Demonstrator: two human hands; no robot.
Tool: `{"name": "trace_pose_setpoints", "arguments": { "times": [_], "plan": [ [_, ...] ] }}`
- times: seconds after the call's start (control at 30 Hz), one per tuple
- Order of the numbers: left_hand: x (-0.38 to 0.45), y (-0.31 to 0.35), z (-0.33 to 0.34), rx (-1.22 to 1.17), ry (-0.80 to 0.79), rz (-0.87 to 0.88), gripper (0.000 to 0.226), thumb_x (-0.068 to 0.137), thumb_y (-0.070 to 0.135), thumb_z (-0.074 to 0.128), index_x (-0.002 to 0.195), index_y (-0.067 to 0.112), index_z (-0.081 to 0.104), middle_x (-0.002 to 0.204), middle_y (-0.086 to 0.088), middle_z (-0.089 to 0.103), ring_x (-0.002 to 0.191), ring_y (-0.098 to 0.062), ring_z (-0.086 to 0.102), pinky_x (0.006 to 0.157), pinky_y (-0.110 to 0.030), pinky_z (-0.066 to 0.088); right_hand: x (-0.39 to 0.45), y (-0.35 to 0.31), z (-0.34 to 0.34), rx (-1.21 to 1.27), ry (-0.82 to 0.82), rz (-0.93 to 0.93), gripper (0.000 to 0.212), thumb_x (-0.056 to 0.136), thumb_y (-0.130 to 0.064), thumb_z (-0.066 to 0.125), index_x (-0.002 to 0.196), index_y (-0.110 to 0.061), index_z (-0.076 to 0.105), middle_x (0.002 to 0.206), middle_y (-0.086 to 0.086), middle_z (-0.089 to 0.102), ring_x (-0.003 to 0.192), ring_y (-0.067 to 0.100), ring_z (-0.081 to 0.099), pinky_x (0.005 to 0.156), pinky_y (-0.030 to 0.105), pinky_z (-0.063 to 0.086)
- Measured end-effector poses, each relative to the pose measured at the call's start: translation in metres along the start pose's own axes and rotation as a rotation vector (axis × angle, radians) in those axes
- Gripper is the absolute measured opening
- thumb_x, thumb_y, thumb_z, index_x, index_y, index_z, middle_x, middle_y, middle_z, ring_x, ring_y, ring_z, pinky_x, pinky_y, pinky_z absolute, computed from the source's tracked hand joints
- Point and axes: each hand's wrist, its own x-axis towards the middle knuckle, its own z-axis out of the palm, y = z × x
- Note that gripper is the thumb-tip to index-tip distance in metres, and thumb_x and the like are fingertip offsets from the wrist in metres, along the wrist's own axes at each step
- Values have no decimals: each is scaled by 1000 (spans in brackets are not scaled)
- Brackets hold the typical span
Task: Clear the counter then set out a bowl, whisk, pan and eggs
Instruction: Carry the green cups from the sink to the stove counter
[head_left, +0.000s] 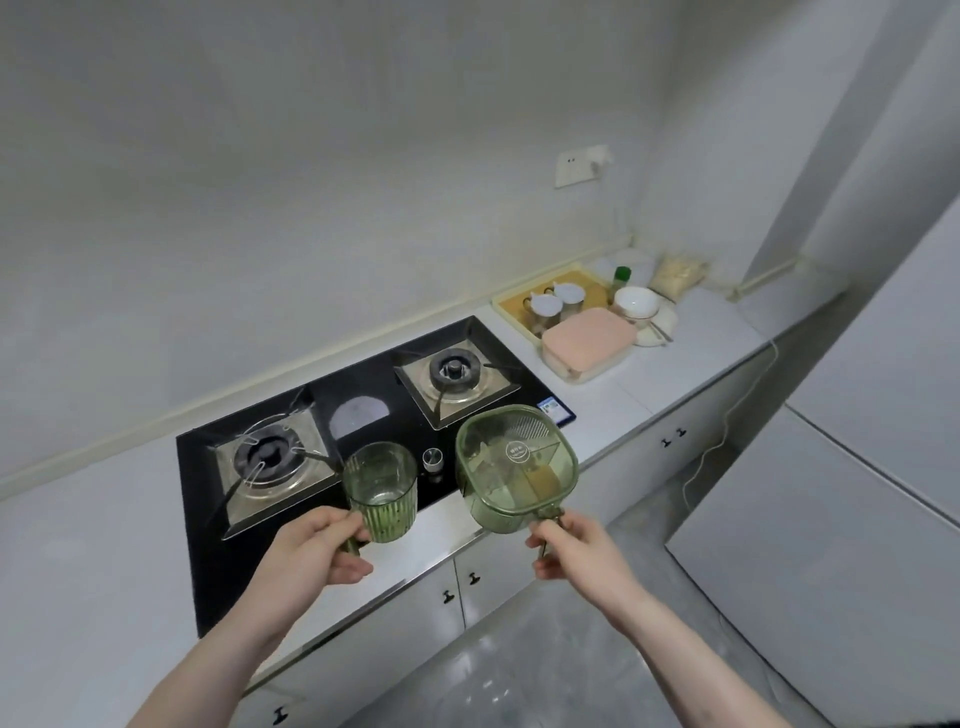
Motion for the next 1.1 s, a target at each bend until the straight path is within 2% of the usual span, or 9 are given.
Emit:
{"name": "trace_pose_setpoints", "arguments": {
  "times": [0.1,0.27,0.43,0.67,0.8,0.9,1.03,1.1],
  "plan": [
    [23,15,21,19,-48,-2,28,102,25,59,93,3,72,89,-10,75,78,-29,76,84,-41,60,12,-1,-22,24,36,8,44,75,-42,70,97,-4,70,90,7,74,69,20,70,86,47,62],
    [76,39,52,63,-152,2,26,101,26,61,91,4,73,91,-12,75,79,-30,76,83,-42,61,40,0,-49,69,149,23,30,91,-30,71,99,-1,70,100,12,75,69,20,70,85,46,63],
    [131,61,80,63,-227,-6,24,101,22,61,93,2,71,90,-8,76,75,-30,75,70,-35,60,70,-7,-69,96,269,54,29,92,-26,69,95,3,68,100,16,74,67,21,71,82,45,62],
    [194,97,109,86,-334,26,23,101,25,62,99,5,72,97,-7,76,79,-30,77,79,-41,62,118,-25,-95,177,390,60,20,94,-24,69,92,-3,67,99,16,75,66,21,69,86,46,61],
    [216,114,123,75,-353,20,19,101,23,62,102,6,71,99,-8,76,77,-31,76,76,-39,62,138,-30,-107,230,433,68,15,94,-20,67,89,-6,63,94,13,71,65,22,65,88,48,60],
    [236,126,134,100,-367,29,21,100,22,62,99,3,72,99,-8,76,77,-33,76,74,-38,61,156,-35,-121,261,458,84,15,90,-20,69,89,-7,62,91,12,67,66,22,65,89,48,60],
    [261,142,156,87,-341,20,20,100,20,63,97,3,72,95,-7,77,77,-35,76,73,-39,62,188,-42,-146,307,465,108,30,70,-29,70,90,-8,62,84,9,57,66,21,63,93,50,58],
    [272,146,165,81,-327,5,21,100,19,63,95,1,72,93,-9,77,75,-35,76,73,-40,61,204,-44,-155,319,473,106,24,74,-25,70,88,-8,59,81,9,55,67,22,60,88,47,60]
  ]
}}
